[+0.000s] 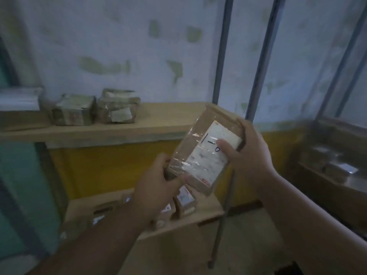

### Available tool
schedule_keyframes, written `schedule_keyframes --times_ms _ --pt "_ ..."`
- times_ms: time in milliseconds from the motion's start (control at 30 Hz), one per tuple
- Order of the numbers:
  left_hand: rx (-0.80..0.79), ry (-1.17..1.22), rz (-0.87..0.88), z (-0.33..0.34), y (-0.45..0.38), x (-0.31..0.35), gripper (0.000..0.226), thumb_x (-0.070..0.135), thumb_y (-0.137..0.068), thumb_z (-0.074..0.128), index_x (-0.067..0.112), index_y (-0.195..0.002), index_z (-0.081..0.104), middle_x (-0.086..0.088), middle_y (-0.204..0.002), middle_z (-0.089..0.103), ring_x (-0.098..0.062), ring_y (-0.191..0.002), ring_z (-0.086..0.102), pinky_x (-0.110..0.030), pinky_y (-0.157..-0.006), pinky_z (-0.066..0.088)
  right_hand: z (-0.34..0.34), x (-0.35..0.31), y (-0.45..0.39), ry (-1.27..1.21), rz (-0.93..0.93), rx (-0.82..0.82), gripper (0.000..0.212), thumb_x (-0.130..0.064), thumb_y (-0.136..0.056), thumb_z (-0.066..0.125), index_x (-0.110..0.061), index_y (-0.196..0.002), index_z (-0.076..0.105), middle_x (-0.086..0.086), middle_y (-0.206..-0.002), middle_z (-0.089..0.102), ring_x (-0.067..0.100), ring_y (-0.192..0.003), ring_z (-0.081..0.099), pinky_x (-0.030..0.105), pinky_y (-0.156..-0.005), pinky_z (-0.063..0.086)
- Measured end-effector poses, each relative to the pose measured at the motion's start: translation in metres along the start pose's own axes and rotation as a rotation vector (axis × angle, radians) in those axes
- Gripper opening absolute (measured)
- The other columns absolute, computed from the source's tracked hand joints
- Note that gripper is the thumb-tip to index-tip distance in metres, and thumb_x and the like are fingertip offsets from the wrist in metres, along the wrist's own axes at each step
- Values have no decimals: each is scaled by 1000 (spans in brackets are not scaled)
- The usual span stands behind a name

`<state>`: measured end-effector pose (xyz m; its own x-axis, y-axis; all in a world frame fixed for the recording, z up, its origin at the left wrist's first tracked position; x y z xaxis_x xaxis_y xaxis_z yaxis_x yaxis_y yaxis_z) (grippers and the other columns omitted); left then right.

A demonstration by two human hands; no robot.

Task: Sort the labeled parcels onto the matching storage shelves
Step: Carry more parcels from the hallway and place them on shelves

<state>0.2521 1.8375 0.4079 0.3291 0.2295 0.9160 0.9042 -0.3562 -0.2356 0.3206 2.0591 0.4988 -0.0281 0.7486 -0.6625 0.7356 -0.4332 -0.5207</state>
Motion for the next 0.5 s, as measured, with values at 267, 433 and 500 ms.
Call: schedule_keyframes --times_ms 267,433,500 --pt "228 -183 108 -70 -55 80 30 50 -81 75 36 -101 58 19 -82 72 -6 -64 69 -44 -59 62 19 -61 -105 -175 -147 14 70 -57 -81 69 -38 -141 38 -11 -121 61 13 -103 64 45 -86 57" --pt "357 -378 115 -88 -85 97 63 85 -60 59 36 -99 60 15 -78 71 -8 -67 69 -43 -63 61 35 -74 -157 -185 -186 -43 63 -46 -87 70 -30 -141 42 -15 -107 60 -6 -80 55 15 -62 42" --pt "438 -434 118 -94 -99 104 60 84 -59 58 33 -89 60 14 -73 69 -10 -64 68 -42 -64 61 45 -76 -183 -214 -204 -71 61 -45 -86 72 -27 -138 47 -13 -106 62 -5 -82 56 16 -62 41"
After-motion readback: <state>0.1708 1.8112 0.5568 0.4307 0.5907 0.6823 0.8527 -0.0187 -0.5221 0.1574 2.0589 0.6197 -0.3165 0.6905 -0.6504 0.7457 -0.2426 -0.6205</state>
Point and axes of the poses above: each hand's wrist, its own y-axis away from the middle knuckle, its own z-axis out of the palm, x = y × z, the point moved 8 cm from there along -y, towards the middle knuckle
